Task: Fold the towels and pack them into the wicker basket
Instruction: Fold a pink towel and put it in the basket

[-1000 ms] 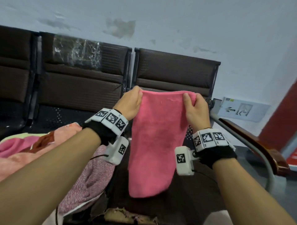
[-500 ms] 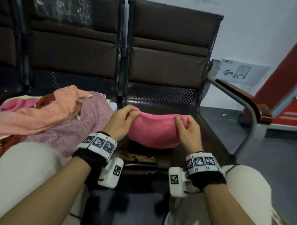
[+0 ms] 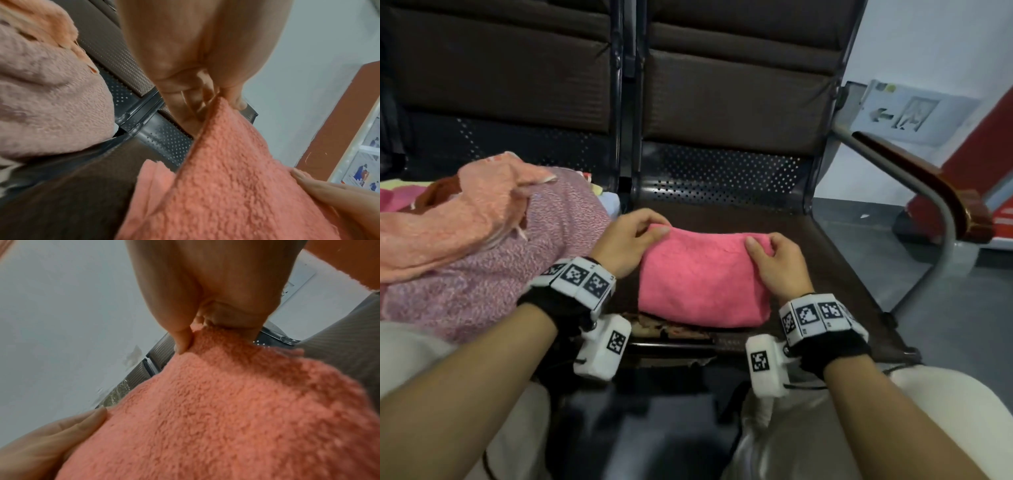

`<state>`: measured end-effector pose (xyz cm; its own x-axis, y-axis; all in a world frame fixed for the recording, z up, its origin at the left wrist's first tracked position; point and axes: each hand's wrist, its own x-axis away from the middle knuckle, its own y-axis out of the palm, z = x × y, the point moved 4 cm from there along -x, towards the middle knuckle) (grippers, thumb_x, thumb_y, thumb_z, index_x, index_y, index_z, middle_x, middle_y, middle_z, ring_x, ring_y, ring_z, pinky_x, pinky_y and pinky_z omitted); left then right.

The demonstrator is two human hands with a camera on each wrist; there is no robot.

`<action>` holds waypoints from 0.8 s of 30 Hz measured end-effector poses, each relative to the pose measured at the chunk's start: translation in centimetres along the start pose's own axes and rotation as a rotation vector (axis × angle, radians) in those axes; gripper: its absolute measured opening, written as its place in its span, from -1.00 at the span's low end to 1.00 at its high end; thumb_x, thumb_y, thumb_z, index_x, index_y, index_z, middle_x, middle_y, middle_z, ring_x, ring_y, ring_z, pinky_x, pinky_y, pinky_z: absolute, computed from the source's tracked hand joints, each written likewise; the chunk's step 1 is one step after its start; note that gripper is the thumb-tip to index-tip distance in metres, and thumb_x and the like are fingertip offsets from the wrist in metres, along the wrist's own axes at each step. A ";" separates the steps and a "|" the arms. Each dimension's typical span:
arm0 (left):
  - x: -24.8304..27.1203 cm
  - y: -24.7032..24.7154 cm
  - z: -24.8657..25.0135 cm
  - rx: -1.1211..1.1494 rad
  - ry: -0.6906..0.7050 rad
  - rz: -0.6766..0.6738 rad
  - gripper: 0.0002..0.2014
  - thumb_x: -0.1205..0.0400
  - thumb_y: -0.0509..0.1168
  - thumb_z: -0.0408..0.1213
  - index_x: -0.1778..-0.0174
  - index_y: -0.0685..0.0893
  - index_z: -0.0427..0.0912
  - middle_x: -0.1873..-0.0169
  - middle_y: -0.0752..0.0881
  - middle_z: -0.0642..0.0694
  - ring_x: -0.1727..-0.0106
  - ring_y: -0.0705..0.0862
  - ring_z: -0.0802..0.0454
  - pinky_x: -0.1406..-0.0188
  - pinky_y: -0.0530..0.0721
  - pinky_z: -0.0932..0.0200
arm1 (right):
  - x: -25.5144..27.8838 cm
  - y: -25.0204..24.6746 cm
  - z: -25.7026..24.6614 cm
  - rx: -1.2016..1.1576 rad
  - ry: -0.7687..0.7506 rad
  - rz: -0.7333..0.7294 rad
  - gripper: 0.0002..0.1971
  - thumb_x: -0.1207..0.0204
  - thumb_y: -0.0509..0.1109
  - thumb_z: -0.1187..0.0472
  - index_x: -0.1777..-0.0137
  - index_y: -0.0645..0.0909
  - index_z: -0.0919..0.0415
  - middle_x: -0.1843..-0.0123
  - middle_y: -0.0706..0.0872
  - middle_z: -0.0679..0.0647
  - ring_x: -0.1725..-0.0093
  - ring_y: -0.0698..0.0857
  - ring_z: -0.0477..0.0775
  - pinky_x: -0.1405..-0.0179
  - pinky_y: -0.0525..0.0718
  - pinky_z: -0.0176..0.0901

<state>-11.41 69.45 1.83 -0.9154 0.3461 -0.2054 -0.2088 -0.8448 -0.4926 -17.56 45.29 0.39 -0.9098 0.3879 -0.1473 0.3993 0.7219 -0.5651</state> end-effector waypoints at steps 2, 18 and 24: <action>-2.7 0.1 -0.8 0.020 -0.015 0.018 -0.91 -0.63 0.30 -0.26 0.01 0.69 -0.12 0.08 0.74 0.02 0.02 0.67 0.18 -0.04 0.57 0.29 | -2.5 0.4 0.2 0.039 0.009 -0.012 -0.79 -0.54 0.38 -0.03 0.13 0.61 0.12 0.18 0.70 -0.01 0.04 0.67 0.06 0.03 0.56 -0.14; -3.7 4.9 -4.9 -0.314 0.029 -0.209 -0.86 -0.55 0.40 -0.26 -0.01 0.75 -0.09 0.03 0.65 -0.06 -0.04 0.58 0.06 -0.15 0.48 0.24 | -2.4 3.8 1.7 0.669 -0.241 -0.903 -0.44 -0.37 0.55 -0.10 -0.31 0.57 0.12 -0.18 0.60 0.08 -0.16 0.61 0.07 -0.25 0.57 -0.06; 0.2 6.6 -4.0 -0.585 0.071 -0.606 -0.40 -0.54 0.29 0.18 -0.44 0.50 -0.04 -0.27 0.52 -0.01 -0.36 0.43 0.07 -0.44 0.37 0.09 | 0.4 3.6 0.6 0.741 -0.396 -0.742 -0.61 -0.45 0.32 0.34 -0.29 0.60 0.20 -0.18 0.70 0.20 -0.23 0.62 0.20 -0.24 0.50 -0.14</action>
<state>-11.58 65.57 -4.79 -0.6745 0.7127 0.1925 -0.4271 -0.1640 -0.8892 -16.55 47.67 -2.15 -0.9190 -0.3021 0.2534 -0.3026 0.1284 -0.9444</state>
